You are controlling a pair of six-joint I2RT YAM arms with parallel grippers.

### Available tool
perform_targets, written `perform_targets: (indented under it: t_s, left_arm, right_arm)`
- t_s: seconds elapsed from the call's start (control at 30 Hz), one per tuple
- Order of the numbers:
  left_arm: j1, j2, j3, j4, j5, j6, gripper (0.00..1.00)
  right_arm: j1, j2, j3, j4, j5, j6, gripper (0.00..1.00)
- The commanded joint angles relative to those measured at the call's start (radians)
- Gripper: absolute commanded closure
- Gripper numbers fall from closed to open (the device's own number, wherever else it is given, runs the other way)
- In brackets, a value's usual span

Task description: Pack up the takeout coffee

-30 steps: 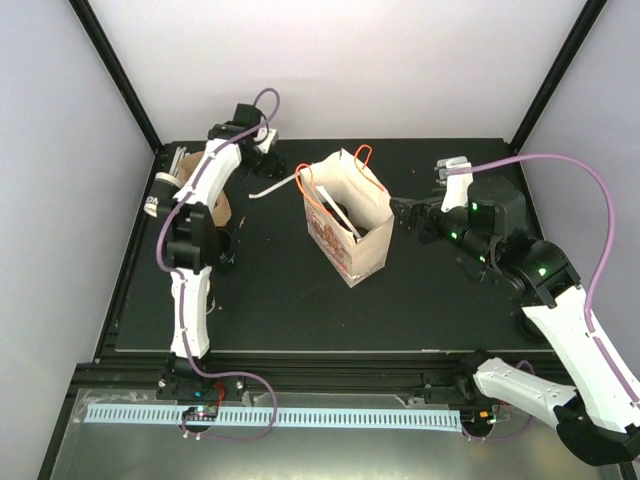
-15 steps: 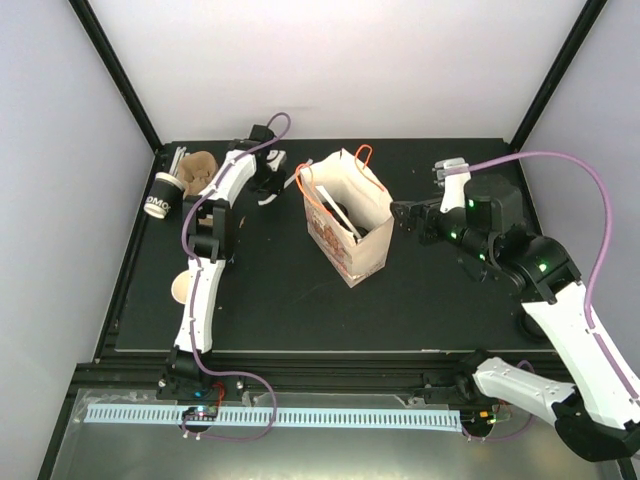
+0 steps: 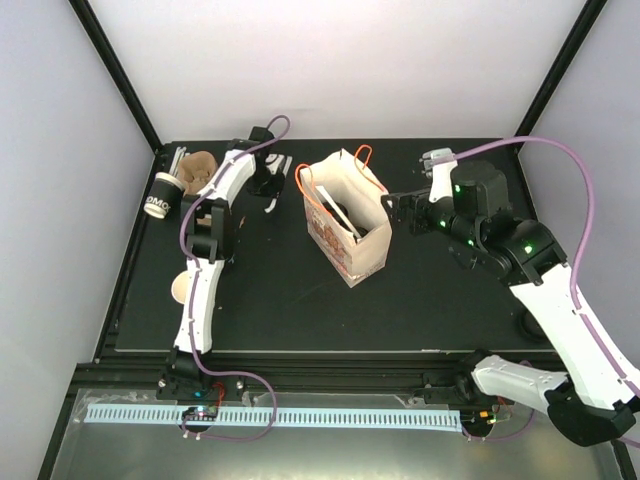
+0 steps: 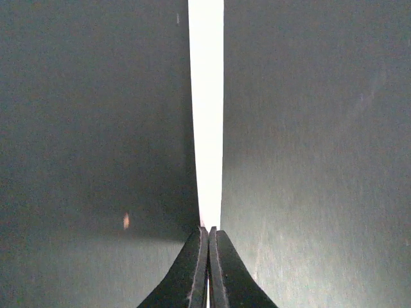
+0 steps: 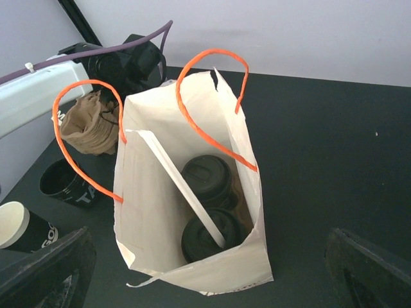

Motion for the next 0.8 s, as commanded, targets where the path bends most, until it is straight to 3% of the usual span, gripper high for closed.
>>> perform_targets:
  t_s: [0.0, 0.23, 0.43, 0.63, 0.77]
  left_arm:
    - [-0.009, -0.199, -0.117, -0.057, -0.014, -0.055, 0.99]
    - [-0.009, -0.561, -0.240, 0.023, 0.082, -0.131, 0.98]
    - [-0.027, -0.781, -0.330, 0.106, 0.224, -0.157, 0.98]
    - [-0.081, -1.041, -0.614, 0.419, 0.460, -0.177, 0.98]
    - [-0.124, -1.185, -0.807, 0.619, 0.543, -0.229, 0.98]
  right_arm:
    - [-0.007, 0.014, 0.037, 0.033, 0.002, -0.025, 0.00]
    - [-0.007, 0.059, 0.070, 0.079, -0.027, -0.038, 0.00]
    - [-0.006, 0.112, 0.153, 0.131, -0.102, -0.040, 0.00]
    - [-0.007, 0.266, 0.397, 0.116, -0.240, 0.003, 0.01]
    - [-0.007, 0.389, 0.582, 0.089, -0.348, 0.104, 0.08]
